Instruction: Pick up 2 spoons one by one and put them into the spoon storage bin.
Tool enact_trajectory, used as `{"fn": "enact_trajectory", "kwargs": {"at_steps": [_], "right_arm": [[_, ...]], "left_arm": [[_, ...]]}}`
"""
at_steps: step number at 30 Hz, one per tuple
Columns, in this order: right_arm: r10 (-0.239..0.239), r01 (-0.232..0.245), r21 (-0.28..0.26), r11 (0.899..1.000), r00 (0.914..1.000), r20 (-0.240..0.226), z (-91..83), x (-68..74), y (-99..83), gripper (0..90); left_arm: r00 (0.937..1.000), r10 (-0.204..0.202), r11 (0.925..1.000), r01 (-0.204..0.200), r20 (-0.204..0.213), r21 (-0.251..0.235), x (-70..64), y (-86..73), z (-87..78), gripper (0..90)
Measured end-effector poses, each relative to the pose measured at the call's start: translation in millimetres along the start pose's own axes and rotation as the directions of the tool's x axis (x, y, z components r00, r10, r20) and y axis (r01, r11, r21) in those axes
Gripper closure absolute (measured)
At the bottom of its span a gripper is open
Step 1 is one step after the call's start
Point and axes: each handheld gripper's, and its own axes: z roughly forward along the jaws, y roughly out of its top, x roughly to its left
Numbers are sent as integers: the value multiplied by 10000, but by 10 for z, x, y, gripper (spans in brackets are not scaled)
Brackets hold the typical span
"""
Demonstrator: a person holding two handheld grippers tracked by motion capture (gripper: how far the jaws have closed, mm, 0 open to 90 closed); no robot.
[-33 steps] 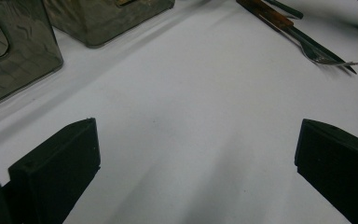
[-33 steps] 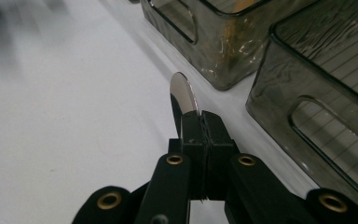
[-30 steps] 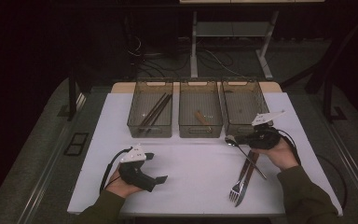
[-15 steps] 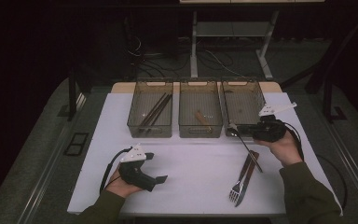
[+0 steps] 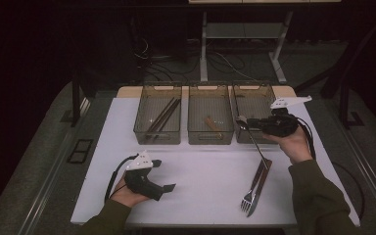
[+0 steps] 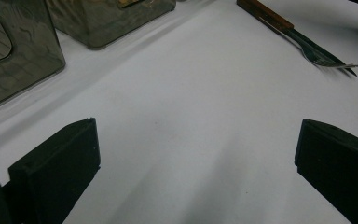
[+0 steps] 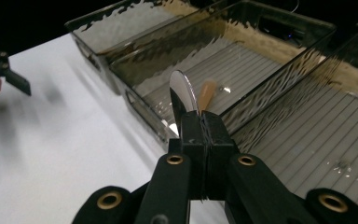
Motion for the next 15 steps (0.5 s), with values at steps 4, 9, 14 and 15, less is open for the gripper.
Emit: {"fn": "enact_trajectory", "kwargs": {"at_steps": [4, 9, 14, 15], "right_arm": [[31, -29, -133, 9999, 9998, 193, 19, -21, 101, 893], [158, -146, -422, 9990, 9994, 299, 47, -40, 238, 893], [234, -214, -538, 9983, 9990, 381, 124, -39, 357, 893], [239, -215, -588, 9980, 9989, 410, 146, -38, 376, 893]], "left_arm": [[10000, 72, 10000, -72, 59, -12, -11, -1, 0, 0], [10000, 58, 10000, -58, 73, -69, -16, -3, 3, 0], [9999, 110, 9999, -110, 70, -53, -23, -2, 4, 0], [9999, 101, 9999, -100, 73, -56, -23, -2, 5, 0]]}}
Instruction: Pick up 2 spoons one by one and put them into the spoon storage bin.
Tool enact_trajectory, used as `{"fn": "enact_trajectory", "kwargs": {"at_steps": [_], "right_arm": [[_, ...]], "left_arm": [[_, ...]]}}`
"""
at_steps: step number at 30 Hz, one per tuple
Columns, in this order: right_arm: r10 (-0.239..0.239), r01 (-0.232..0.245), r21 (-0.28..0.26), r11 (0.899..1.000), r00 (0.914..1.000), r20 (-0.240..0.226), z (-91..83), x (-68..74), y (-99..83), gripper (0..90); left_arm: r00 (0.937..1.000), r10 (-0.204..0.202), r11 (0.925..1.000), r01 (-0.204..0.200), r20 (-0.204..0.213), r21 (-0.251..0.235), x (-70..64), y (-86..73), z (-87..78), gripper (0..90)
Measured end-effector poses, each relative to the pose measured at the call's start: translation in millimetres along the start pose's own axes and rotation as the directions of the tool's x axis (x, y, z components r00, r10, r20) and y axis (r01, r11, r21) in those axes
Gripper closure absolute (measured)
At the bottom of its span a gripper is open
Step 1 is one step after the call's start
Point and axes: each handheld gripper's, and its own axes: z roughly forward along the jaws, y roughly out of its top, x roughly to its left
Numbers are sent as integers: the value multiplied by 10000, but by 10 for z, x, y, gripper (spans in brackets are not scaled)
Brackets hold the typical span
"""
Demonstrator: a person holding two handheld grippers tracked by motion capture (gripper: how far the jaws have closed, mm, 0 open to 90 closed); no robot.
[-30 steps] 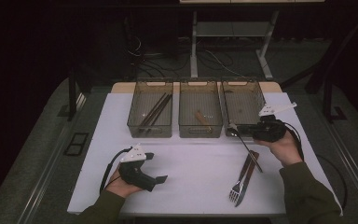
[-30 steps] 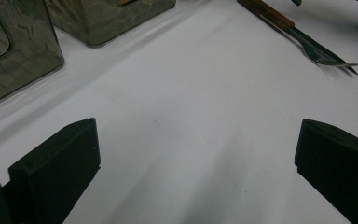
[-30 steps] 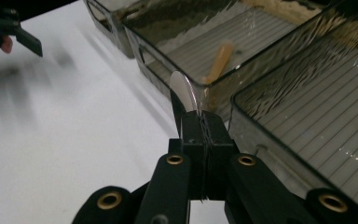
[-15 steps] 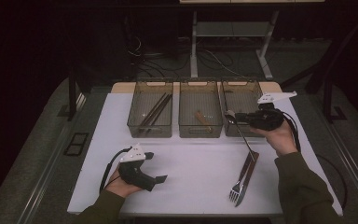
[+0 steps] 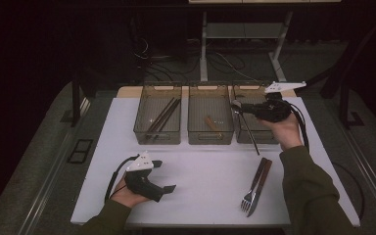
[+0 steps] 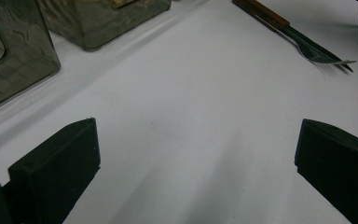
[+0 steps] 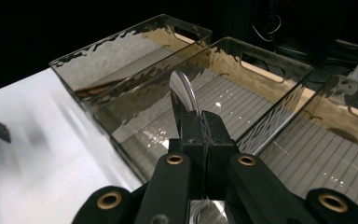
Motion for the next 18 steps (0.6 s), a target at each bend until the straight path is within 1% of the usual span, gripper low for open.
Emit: {"fn": "enact_trajectory", "kwargs": {"at_steps": [7, 13, 15, 18], "right_arm": [[150, -143, -282, 9995, 9996, 242, 99, -7, 150, 893], [65, -39, -571, 9984, 9990, 448, 173, -16, 318, 893], [49, -17, -611, 9981, 9986, 522, 203, -9, 385, 893], [-40, 79, -600, 9982, 9978, 658, 271, 4, 493, 893]], "left_arm": [[10000, 15, 10000, -15, -7, -12, 1, 3, -3, 0], [10000, 1, 10000, -1, 34, -10, -8, 4, 2, 0], [10000, -68, 10000, 68, 48, -68, -13, 3, 9, 0], [9999, 109, 9999, -108, 66, -34, -10, 8, 4, 0]]}}
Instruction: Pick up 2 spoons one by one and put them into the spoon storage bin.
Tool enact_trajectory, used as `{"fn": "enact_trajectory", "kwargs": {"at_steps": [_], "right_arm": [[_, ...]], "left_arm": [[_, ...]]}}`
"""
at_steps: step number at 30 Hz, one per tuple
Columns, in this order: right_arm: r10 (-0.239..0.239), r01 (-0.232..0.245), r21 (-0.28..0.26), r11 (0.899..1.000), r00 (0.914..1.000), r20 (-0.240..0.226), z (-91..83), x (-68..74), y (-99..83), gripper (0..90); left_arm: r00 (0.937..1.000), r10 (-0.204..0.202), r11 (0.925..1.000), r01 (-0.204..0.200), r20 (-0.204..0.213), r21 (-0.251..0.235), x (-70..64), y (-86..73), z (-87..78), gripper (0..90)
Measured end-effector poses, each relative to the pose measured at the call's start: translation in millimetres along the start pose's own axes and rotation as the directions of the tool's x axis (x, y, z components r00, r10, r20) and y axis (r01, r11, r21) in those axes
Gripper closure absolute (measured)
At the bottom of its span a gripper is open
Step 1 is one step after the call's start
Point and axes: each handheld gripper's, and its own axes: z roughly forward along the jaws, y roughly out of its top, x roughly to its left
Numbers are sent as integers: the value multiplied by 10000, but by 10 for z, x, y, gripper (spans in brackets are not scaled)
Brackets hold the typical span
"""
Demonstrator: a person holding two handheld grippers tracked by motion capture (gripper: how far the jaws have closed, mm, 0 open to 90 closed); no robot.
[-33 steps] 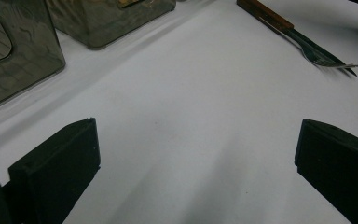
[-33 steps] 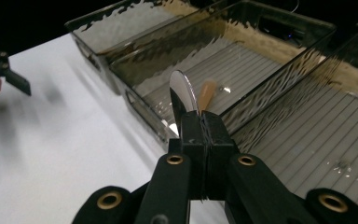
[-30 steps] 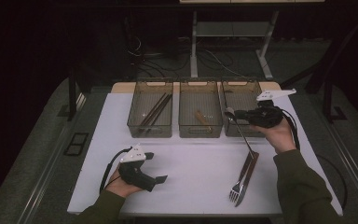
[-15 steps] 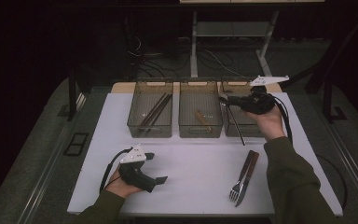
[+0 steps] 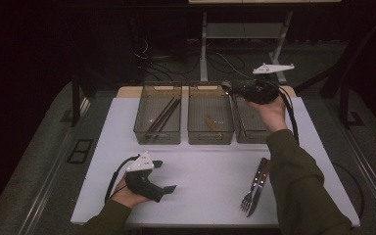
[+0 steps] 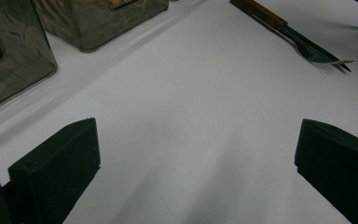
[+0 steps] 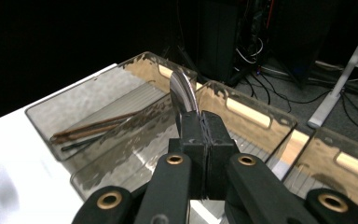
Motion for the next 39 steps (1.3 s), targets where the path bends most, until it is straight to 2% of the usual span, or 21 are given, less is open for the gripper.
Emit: {"fn": "enact_trajectory", "kwargs": {"at_steps": [6, 12, 17, 24, 31, 34, 36, 38, 39], "right_arm": [[-244, 244, 2, 9997, 9994, 240, 197, 41, 154, 893], [-485, 484, 33, 9988, 9982, 365, 411, 96, 172, 893], [-435, 425, 250, 9988, 9982, 410, 578, 96, 85, 893], [-665, 605, 865, 9944, 9954, 685, 758, 108, -68, 893], [-292, 188, 1287, 9915, 9964, 792, 848, 59, -290, 893], [-244, 94, 1600, 9871, 9954, 922, 873, 47, -356, 891], [-215, 48, 1681, 9858, 9950, 977, 891, 38, -389, 880], [-116, -77, 1721, 9851, 9938, 1108, 895, 37, -395, 787], [-169, -34, 1704, 9854, 9929, 1177, 888, 38, -390, 767]], "left_arm": [[10000, -29, 10000, 29, 40, -21, -2, 0, -7, 0], [10000, 19, 10000, -19, 67, 1, -11, 2, -3, 0], [9999, 103, 9999, -103, 87, -5, -14, 2, -2, 0], [9998, 180, 9998, -180, 80, 50, -13, 1, -5, 0], [9999, 108, 9999, -108, 63, 29, -20, 0, -1, 0], [9999, 132, 9999, -133, 80, 97, -17, -1, -1, 0], [9999, 126, 9999, -126, 76, 87, -17, -2, 2, 0], [9998, 178, 9998, -179, 77, 111, -15, 0, -1, 0], [9998, 181, 9998, -182, 72, 109, -15, 0, -2, 0]]}}
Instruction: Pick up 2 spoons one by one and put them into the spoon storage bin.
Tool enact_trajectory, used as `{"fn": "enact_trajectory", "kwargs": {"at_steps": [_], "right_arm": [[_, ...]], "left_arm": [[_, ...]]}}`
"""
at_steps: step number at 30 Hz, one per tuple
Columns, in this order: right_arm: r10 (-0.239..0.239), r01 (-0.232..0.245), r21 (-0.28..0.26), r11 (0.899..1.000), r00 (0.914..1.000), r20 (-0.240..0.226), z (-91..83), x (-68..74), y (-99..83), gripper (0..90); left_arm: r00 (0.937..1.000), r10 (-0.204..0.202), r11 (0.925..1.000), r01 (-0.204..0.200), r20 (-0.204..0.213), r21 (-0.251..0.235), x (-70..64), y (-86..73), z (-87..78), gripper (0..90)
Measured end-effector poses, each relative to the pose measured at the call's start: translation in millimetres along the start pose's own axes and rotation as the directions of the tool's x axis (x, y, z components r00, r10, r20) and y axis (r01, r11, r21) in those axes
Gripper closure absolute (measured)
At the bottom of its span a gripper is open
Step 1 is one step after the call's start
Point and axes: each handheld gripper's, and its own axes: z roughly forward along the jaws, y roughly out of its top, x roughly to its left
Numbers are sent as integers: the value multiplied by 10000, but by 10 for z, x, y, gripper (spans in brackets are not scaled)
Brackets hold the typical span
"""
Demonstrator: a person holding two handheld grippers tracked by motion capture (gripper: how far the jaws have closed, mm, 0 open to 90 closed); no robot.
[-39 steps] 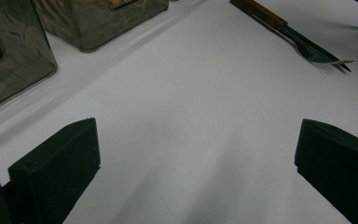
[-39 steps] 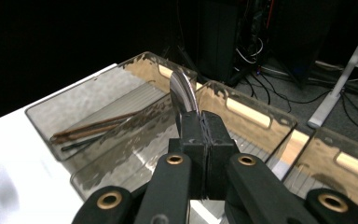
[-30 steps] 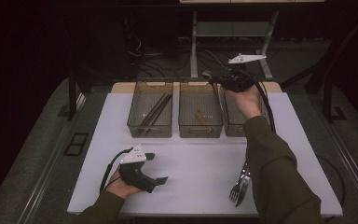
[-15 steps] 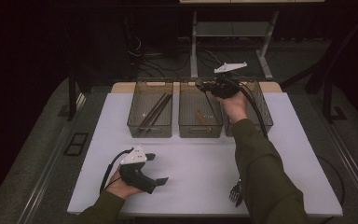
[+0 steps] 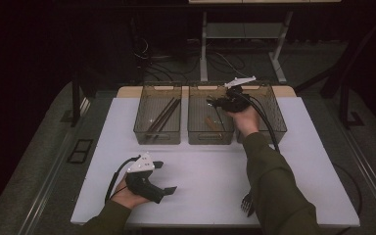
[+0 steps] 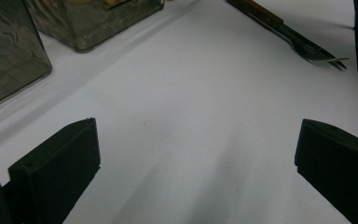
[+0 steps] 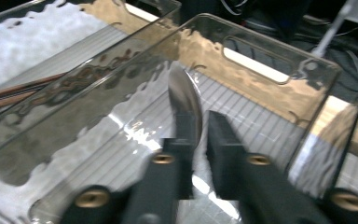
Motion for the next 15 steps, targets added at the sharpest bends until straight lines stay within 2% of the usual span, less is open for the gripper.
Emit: {"fn": "enact_trajectory", "kwargs": {"at_steps": [7, 11, 12, 15], "right_arm": [[78, -81, -258, 9996, 9999, -100, -92, -2, 26, 635], [289, -300, -492, 9983, 9993, -222, -173, -6, 12, 558], [382, -401, -470, 9981, 9984, -407, -198, -9, 5, 541], [517, -546, -603, 9967, 9975, -490, -283, -23, -19, 519]], "left_arm": [[10000, -61, 10000, 61, 11, -4, -3, -1, 0, 0], [10000, -71, 10000, 71, -26, -22, 2, -3, 0, 0], [9999, -147, 9999, 147, -33, -37, -3, -5, 2, 0], [9999, -147, 9999, 147, -33, -3, -2, -5, 1, 0]]}}
